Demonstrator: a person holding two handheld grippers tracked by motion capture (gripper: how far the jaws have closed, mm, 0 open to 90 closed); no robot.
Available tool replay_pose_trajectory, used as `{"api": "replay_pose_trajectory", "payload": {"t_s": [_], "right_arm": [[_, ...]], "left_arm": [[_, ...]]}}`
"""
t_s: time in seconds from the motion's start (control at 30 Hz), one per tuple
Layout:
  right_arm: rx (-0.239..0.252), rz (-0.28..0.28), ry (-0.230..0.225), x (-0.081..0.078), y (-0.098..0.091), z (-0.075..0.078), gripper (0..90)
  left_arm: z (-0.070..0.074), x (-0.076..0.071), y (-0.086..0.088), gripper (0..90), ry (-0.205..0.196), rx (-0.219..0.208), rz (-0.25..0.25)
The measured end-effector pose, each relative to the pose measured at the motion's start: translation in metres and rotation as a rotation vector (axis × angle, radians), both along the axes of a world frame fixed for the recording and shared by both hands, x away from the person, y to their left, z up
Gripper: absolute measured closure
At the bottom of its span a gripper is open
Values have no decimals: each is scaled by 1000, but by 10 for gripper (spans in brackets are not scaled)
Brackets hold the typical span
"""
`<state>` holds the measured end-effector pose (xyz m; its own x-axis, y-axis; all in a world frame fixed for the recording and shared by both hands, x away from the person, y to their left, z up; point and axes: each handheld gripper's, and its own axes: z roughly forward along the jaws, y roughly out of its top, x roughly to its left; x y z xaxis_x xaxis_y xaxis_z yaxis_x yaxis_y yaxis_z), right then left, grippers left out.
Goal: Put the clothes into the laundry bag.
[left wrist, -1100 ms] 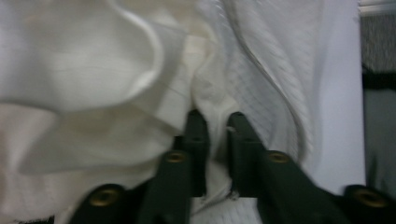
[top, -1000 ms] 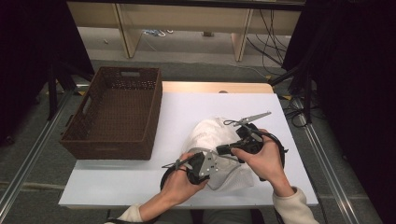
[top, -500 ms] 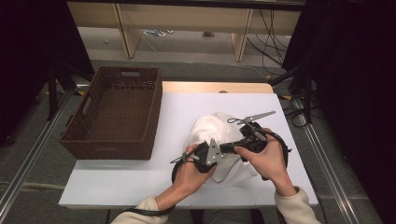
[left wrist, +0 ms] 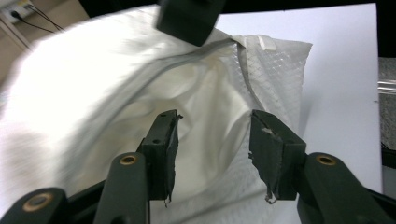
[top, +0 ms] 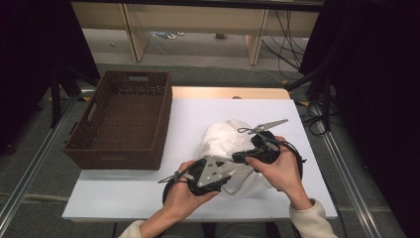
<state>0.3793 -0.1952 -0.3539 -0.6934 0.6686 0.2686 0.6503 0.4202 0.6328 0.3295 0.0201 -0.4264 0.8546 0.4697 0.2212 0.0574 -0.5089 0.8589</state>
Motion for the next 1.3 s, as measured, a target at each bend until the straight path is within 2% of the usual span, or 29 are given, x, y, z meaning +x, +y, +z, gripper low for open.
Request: {"api": "replay_pose_trajectory", "payload": {"t_s": [0.07,0.1,0.13,0.17,0.2,0.23,0.27,0.3,0.33,0.37,0.4,0.43,0.47,0.53,0.63,0.67,0.7,0.77,0.8,0.87,0.9,0.93,0.97,1.0,1.03,1.13,1.2,1.3], "right_arm": [[-1,4,-4,-1,0,1,837],[5,5,-13,-1,1,2,832],[0,4,-24,-2,0,3,827],[5,1,-17,-3,1,4,819],[5,1,-17,-3,1,4,819],[14,9,-41,-3,1,3,817],[20,4,-39,-4,2,4,814],[11,0,-34,-5,2,5,813],[6,12,-28,-5,2,7,812],[10,1,-42,-6,3,7,811],[6,15,-41,-6,2,8,810],[12,5,-44,-8,3,9,809],[11,16,-62,-9,4,10,808],[13,35,-86,-10,4,12,807],[17,26,-81,-14,7,15,800],[17,61,-82,-13,8,14,790],[22,38,-71,-15,9,14,782],[28,18,-98,-15,11,12,774],[14,22,-91,-15,11,13,773],[15,19,-85,-15,11,12,771],[13,19,-84,-15,12,13,770],[8,26,-78,-15,11,13,769],[3,31,-87,-15,11,13,769],[3,35,-91,-14,11,13,769],[11,29,-76,-15,11,13,768],[12,37,-80,-16,10,13,770],[15,27,-87,-17,12,13,772],[9,46,-83,-18,13,14,775]], "left_arm": [[4,-2,13,511,-52,9,-6],[4,-5,19,504,-29,-3,10],[4,-6,24,499,-34,6,13],[2,-7,31,486,-19,-4,29],[2,-7,37,486,-24,4,39],[-2,-7,43,484,8,-9,55],[-3,-5,47,481,5,9,62],[-7,-2,52,480,12,6,94],[-9,1,57,476,20,34,116],[-12,5,60,470,32,46,135],[-16,9,62,465,49,54,155],[-20,14,66,462,69,62,170],[-23,17,68,456,89,65,180],[-29,22,70,449,125,51,185],[-39,30,71,434,193,53,177],[-40,31,71,428,206,52,177],[-43,33,69,424,227,43,175],[-45,36,67,422,247,40,171],[-45,37,65,422,256,39,168],[-46,41,61,435,267,41,158],[-48,43,59,461,272,54,158],[-48,44,57,531,276,48,153],[-49,46,56,567,271,62,155],[-48,45,55,641,265,68,152],[-48,45,54,685,265,73,153],[-44,42,55,811,269,64,172],[-41,39,57,862,270,69,183],[-37,31,61,873,252,73,192]]}}
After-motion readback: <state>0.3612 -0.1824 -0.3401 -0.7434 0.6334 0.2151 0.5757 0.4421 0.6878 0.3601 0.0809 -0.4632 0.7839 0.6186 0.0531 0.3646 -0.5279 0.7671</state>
